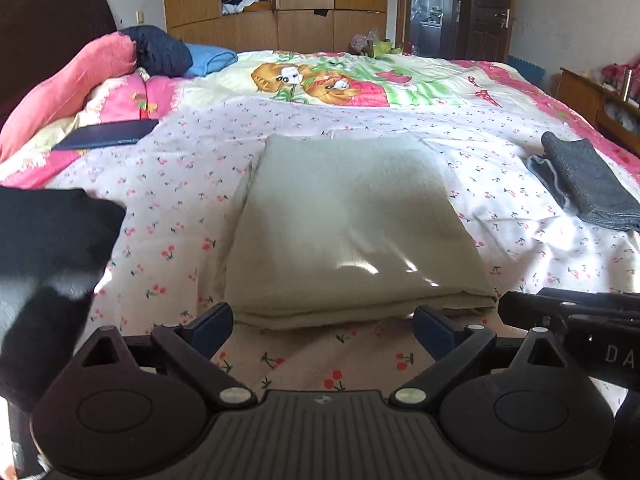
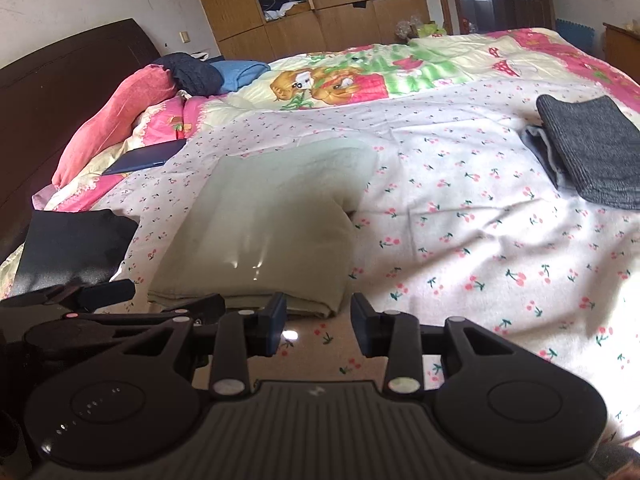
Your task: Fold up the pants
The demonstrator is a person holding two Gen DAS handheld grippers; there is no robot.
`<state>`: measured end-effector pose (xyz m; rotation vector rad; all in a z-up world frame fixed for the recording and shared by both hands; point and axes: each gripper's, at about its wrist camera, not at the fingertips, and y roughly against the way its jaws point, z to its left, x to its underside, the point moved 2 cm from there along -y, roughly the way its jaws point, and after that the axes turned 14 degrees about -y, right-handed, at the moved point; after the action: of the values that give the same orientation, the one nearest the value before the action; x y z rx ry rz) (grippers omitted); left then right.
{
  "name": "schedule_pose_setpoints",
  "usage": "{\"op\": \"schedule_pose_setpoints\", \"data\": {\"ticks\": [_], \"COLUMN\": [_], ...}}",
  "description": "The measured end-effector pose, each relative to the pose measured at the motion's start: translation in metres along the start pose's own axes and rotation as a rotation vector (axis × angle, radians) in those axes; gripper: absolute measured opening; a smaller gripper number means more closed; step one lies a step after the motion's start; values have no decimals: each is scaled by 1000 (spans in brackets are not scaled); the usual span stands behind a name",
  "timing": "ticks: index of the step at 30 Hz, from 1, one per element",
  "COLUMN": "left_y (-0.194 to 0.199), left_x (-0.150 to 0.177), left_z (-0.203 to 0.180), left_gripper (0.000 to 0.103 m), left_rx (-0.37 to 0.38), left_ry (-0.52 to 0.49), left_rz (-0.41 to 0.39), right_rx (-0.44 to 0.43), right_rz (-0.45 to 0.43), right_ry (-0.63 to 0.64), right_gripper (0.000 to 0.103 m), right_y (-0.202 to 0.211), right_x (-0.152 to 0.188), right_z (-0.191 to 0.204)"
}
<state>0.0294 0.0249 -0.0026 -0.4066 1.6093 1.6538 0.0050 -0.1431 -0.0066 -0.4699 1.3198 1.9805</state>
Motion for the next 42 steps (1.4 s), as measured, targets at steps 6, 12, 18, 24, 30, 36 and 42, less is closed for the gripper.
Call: {"op": "schedule_pose_setpoints", "data": {"ticks": [6, 12, 18, 24, 30, 36, 42], "left_y": [-4, -6, -5, -5, -6, -5, -4], "left_x": [8, 15, 15, 16, 16, 16, 17], "left_z": [-6, -8, -11, -15, -15, -16, -17], "left_gripper": [103, 103, 103, 103, 103, 103, 103], "left_rx": [-6, -7, -15, -31, -30, -39, -48], "left_ry": [6, 3, -18, -41, -41, -47, -50], "left_rz": [3, 2, -9, -9, -2, -3, 1], "right_rx": [26, 36, 58, 62, 60, 55, 50], "right_rz": [15, 19, 22, 26, 34, 38, 41], "right_ry": [-11, -1, -13, -19, -22, -26, -29], "right_gripper": [37, 37, 37, 37, 37, 37, 37], "right_y": [-1, -6, -10, -12, -14, -14, -15], "right_x": [9, 14, 15, 15, 15, 16, 16], "right_z": [-8, -6, -12, -15, -16, -18, -18]}}
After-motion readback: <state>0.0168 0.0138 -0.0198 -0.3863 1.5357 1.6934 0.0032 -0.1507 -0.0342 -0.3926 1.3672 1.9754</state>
